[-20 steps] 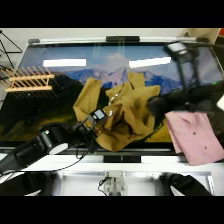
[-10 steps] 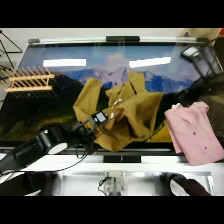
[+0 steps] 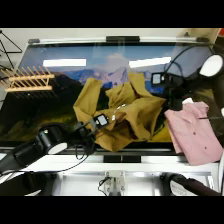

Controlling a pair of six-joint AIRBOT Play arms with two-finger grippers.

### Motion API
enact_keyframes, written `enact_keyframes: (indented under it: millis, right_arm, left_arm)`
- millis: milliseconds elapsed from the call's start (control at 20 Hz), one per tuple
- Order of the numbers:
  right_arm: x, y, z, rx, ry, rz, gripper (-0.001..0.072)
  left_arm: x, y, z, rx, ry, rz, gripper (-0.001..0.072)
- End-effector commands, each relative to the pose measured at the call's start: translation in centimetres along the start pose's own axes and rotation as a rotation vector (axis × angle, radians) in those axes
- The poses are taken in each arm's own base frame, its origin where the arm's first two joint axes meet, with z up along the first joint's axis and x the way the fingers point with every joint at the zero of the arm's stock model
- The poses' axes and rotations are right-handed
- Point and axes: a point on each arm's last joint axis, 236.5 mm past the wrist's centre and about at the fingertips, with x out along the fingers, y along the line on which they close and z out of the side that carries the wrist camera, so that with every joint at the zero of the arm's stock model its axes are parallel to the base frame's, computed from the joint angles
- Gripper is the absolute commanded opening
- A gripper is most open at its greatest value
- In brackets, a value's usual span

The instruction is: Fold the shirts.

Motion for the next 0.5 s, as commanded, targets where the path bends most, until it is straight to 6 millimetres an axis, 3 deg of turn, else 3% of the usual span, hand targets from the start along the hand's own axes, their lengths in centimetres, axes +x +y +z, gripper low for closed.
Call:
enact_keyframes:
  millis: [0, 200, 250, 300, 350, 400, 450]
  right_arm:
    - [2.1, 0.4, 1.2, -0.060, -0.041, 0.068, 0.0556]
    - [3.3, 1.3, 2.6, -0.045, -0.112, 0.144, 0.0555]
    - [3.5, 1.4, 2.5, -0.046, -0.109, 0.153, 0.0523]
    - [3.4, 1.9, 2.5, -0.046, -0.108, 0.172, 0.0278]
    - [3.3, 2.5, 2.5, -0.039, -0.107, 0.199, 0.0123]
    - [3.2, 2.9, 2.6, -0.031, -0.111, 0.217, 0.0062]
    - [3.1, 3.2, 2.9, -0.030, -0.125, 0.230, 0.0062]
  left_arm:
    - [-0.1, 0.1, 0.2, 0.011, -0.008, 0.002, 0.0033]
    - [0.1, 1.0, 1.3, -0.015, -0.056, 0.020, 0.0033]
    - [0.4, 1.6, 1.4, -0.028, -0.058, 0.027, 0.0033]
    - [0.7, 2.1, 1.3, -0.043, -0.054, 0.034, 0.0033]
    - [0.9, 2.8, 1.2, -0.056, -0.053, 0.042, 0.0033]
    - [0.9, 3.4, 1.4, -0.065, -0.065, 0.052, 0.0036]
    - [0.9, 4.1, 1.8, -0.078, -0.087, 0.066, 0.0056]
